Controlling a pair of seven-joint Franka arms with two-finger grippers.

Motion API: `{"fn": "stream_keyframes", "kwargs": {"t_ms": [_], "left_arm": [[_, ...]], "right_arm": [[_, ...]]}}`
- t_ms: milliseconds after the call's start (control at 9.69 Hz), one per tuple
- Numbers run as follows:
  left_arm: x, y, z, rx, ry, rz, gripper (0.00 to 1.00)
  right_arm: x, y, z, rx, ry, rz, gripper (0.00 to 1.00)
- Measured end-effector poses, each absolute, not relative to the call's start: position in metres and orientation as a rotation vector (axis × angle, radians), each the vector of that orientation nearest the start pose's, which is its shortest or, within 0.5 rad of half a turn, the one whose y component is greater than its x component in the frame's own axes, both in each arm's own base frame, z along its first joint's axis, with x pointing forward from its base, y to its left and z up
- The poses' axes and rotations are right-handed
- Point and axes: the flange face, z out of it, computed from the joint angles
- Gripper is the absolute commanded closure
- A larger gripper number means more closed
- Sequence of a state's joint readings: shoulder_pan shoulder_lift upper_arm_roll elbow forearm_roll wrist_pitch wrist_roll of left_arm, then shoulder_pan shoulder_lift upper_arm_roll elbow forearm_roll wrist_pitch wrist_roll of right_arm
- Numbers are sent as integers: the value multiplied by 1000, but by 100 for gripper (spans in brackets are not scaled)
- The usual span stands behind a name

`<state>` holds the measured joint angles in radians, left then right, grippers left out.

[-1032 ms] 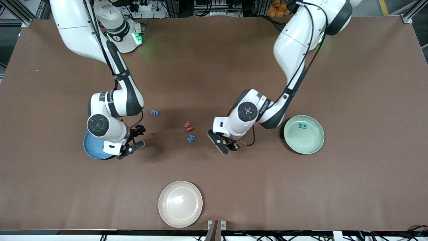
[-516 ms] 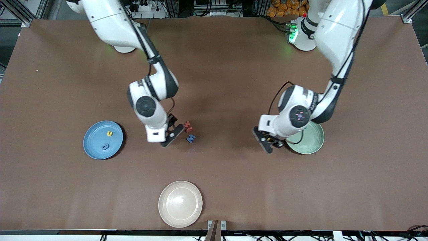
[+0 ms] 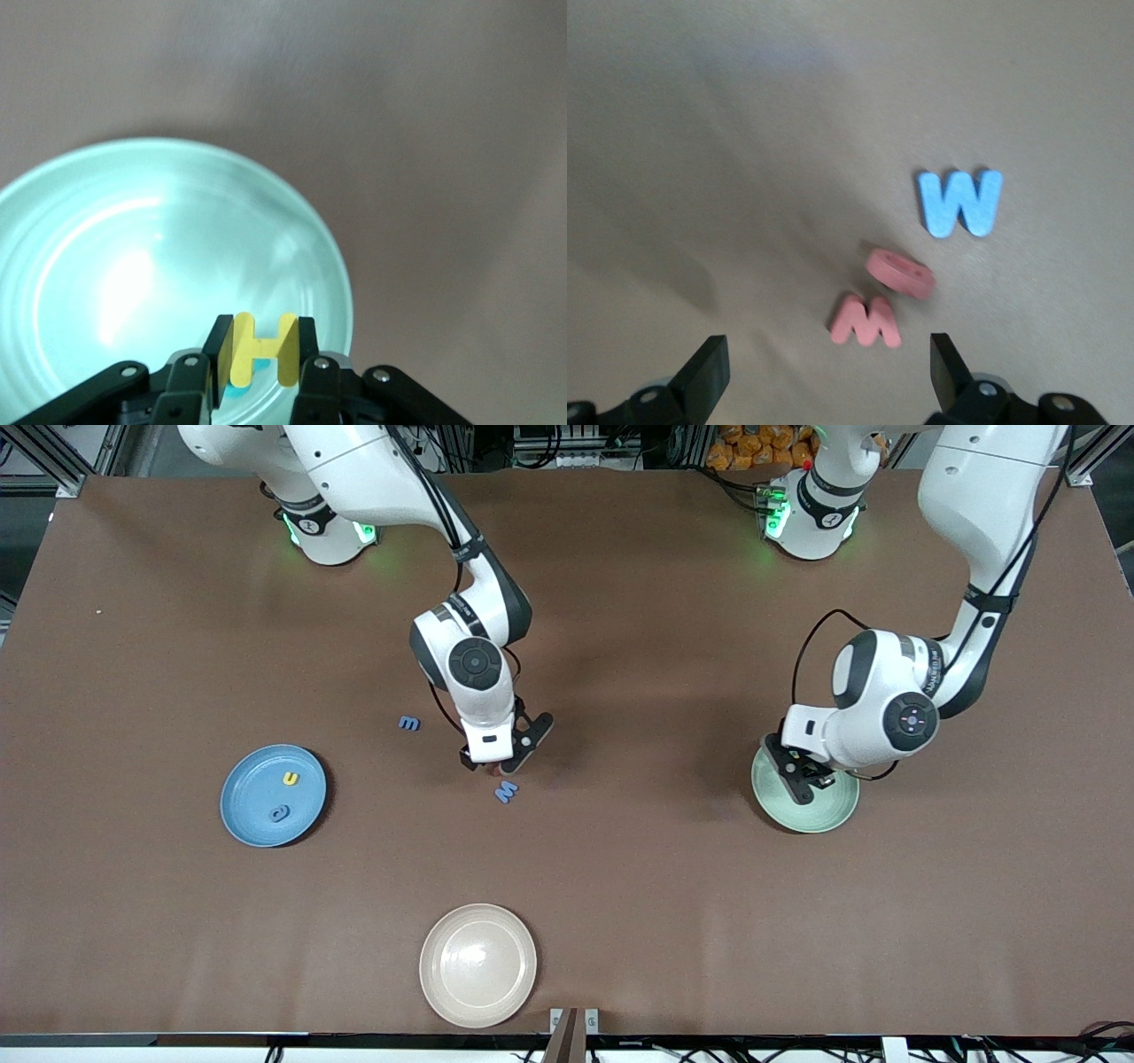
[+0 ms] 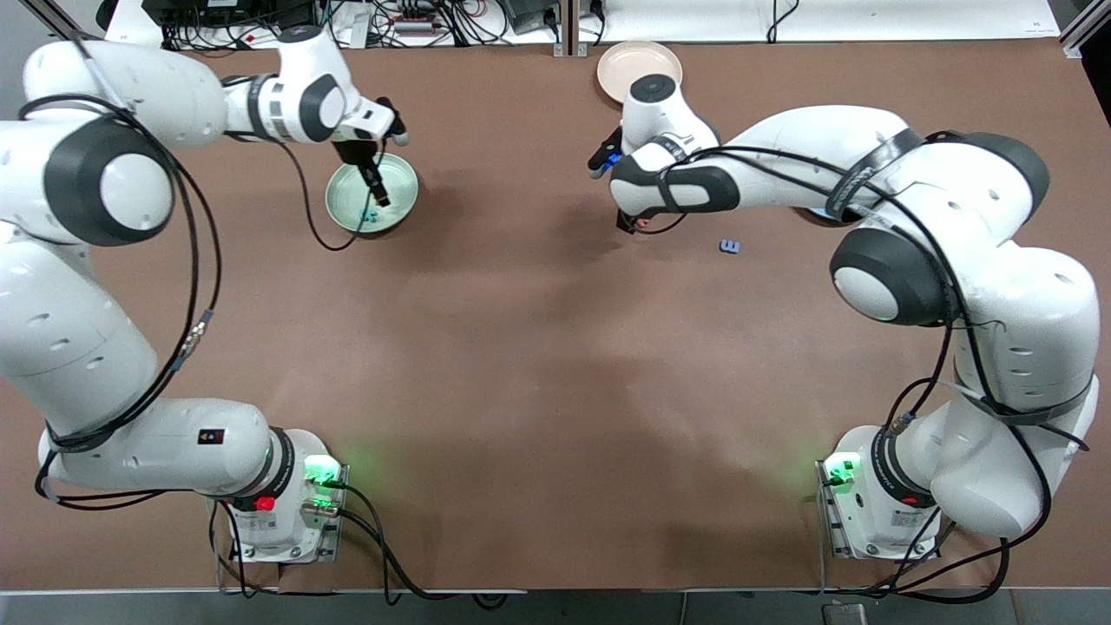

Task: Sort upper and lower case letters into plates
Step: 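Grasp the red m with the right gripper while the left gripper releases the H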

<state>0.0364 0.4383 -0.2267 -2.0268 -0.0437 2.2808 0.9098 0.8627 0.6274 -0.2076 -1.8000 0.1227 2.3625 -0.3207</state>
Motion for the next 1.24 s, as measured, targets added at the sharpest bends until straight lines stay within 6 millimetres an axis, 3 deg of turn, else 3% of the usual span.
{"fn": "stream_keyframes", "kwargs": {"t_ms": [103,309,413,516,722,825,928,1032,1135,1238], "left_arm": [[569,-111,217,-2917,1653,194,19],[568,-139,215,-2994,1632,170,19],[570,-167,222,-3014,1584,161,4],[572,-207,229,-3048,1503,150,0],[576,-287,234,-3125,1342,121,0],[582,-315,230,-3167,1265,111,0],[589,-327,223,-3204,1192,110,0],[597,-329,214,-3232,1137,107,0],[601,-331,210,-3243,1117,100,0],[603,-332,209,-3248,1107,96,0]], "right_arm": [[509,402,190,-2859,-1418,55,0],[511,398,173,-2870,-1417,47,0],[511,397,168,-2873,-1418,51,0],[511,397,168,-2873,-1418,48,0],[512,396,168,-2874,-1417,43,0],[512,396,168,-2875,-1416,43,0],[513,394,168,-2877,-1412,43,14],[514,393,168,-2879,-1408,44,76],[515,391,168,-2881,-1405,44,98],[519,388,171,-2888,-1396,37,100]]}}
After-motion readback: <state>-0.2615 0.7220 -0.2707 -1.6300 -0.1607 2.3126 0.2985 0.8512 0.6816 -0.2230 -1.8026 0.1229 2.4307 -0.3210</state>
